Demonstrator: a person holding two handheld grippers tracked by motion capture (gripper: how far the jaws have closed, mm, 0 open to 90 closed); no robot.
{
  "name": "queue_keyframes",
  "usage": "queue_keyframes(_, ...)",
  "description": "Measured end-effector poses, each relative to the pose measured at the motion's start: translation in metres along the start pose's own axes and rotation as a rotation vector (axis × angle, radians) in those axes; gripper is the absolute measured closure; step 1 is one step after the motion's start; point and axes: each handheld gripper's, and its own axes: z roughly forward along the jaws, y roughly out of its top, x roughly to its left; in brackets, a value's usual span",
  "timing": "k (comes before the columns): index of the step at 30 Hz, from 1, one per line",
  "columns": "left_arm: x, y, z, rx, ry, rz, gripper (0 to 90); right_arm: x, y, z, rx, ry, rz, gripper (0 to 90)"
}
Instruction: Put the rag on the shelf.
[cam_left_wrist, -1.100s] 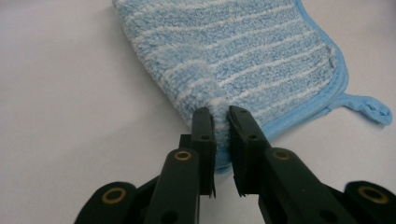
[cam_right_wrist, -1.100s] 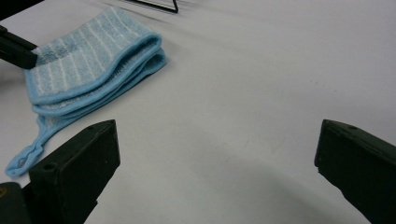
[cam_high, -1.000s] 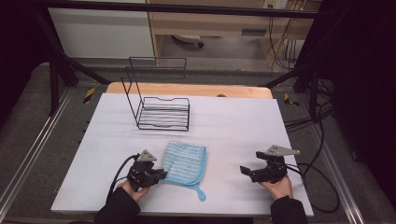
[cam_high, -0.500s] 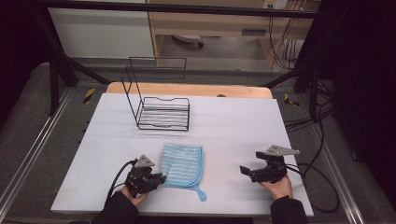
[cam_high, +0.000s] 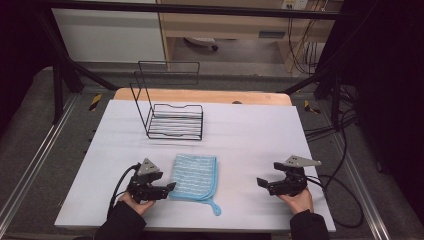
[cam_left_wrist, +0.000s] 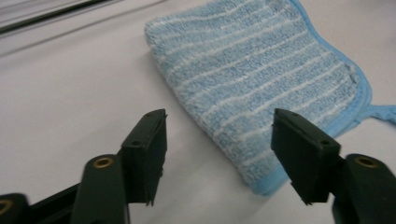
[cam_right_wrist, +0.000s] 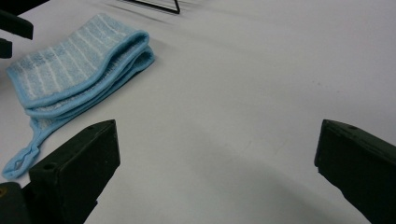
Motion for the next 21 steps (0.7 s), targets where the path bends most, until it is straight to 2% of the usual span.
queue_keyframes(1,0.002,0.001,0.0,0.0,0.005,0.006,32.5,0.0,0.0,0.0,0.0,0.0,0.0,0.7)
queue_keyframes(3,0.004,0.003,0.0,-0.007,0.016,0.005,26.1,0.0,0.0,0.0,-0.001,0.0,0.001,0.8)
queue_keyframes(13,0.021,0.019,0.004,-0.014,0.017,-0.017,13.4,0.0,0.0,0.001,0.001,-0.001,0.0,0.8)
queue_keyframes(21,0.03,0.036,0.007,-0.035,0.034,-0.01,8.7,0.0,0.0,0.0,0.0,-0.002,0.002,0.7)
